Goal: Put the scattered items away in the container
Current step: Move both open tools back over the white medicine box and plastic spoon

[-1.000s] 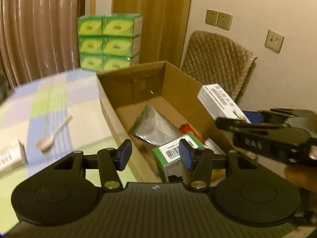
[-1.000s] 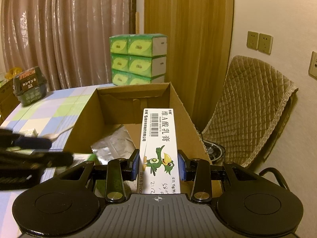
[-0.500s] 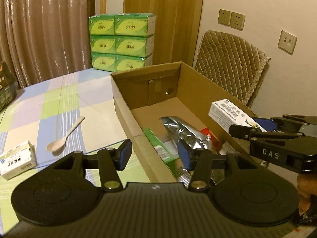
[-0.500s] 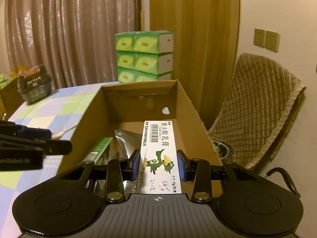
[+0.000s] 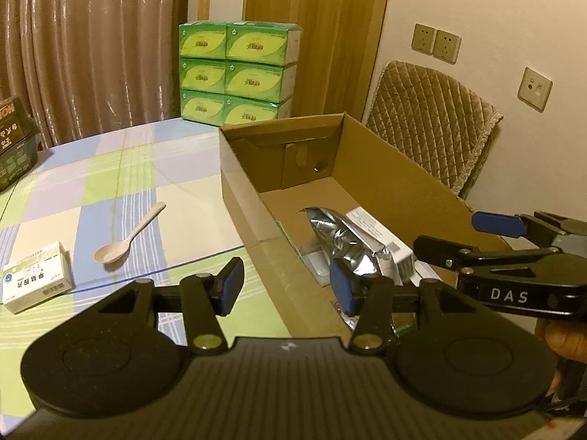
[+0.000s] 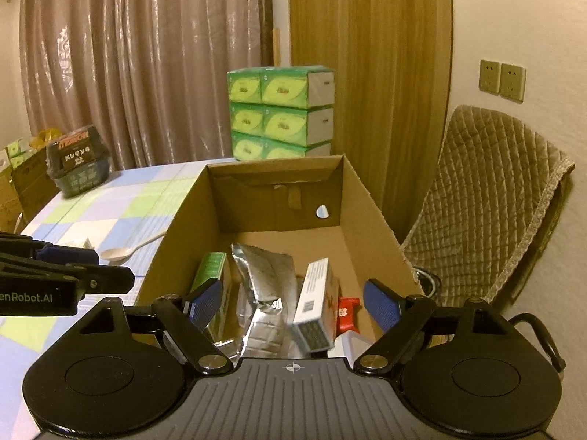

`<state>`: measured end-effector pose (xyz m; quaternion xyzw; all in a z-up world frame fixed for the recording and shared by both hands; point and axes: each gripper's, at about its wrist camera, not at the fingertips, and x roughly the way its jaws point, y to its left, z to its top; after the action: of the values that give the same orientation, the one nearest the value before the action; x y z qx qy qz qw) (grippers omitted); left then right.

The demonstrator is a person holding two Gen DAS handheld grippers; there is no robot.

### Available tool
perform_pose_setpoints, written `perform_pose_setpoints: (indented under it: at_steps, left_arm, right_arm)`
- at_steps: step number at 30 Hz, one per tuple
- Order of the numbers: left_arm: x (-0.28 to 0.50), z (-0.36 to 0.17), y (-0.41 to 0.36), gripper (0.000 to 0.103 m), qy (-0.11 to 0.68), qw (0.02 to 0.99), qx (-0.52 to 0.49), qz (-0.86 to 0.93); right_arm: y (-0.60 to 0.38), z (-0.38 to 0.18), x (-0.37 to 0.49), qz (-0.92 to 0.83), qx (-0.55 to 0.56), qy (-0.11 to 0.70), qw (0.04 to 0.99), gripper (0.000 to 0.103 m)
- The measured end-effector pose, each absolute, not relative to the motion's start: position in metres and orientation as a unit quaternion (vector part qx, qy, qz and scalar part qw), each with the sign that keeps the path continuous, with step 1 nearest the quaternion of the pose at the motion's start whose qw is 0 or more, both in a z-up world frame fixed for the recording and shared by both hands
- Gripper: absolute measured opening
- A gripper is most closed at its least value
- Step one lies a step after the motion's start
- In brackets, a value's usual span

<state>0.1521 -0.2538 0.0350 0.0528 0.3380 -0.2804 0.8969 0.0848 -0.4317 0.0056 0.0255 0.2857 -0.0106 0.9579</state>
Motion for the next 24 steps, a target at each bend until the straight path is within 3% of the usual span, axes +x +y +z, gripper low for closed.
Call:
perform_pose_setpoints:
  at_steps: [14,19,21,24]
  left_arm:
    - [0.130,0.048,-0.192,0.051,0.330,0.911,0.037,-0.243]
    - [0.125,0.049,-0.148,0.062,0.331,0.920,0.025,-0.210]
    - [0.124,0.048,-0.128,0.077,0.329,0.924,0.022,-0.194]
    - [0.124,0.047,-0.098,0.089,0.323,0.929,0.029,-0.176]
  right_arm:
    - [-0.385,0.036,0.068,0.021,0.002,0.256,0.966,0.082]
    - [-0.352,0.044,0.068,0.051,-0.013,0.248,0.967,0.082]
    - [-0.336,0.045,0.070,0.065,-0.019,0.248,0.966,0.082]
    - [-0.314,0.043,0.076,0.088,-0.021,0.254,0.963,0.082]
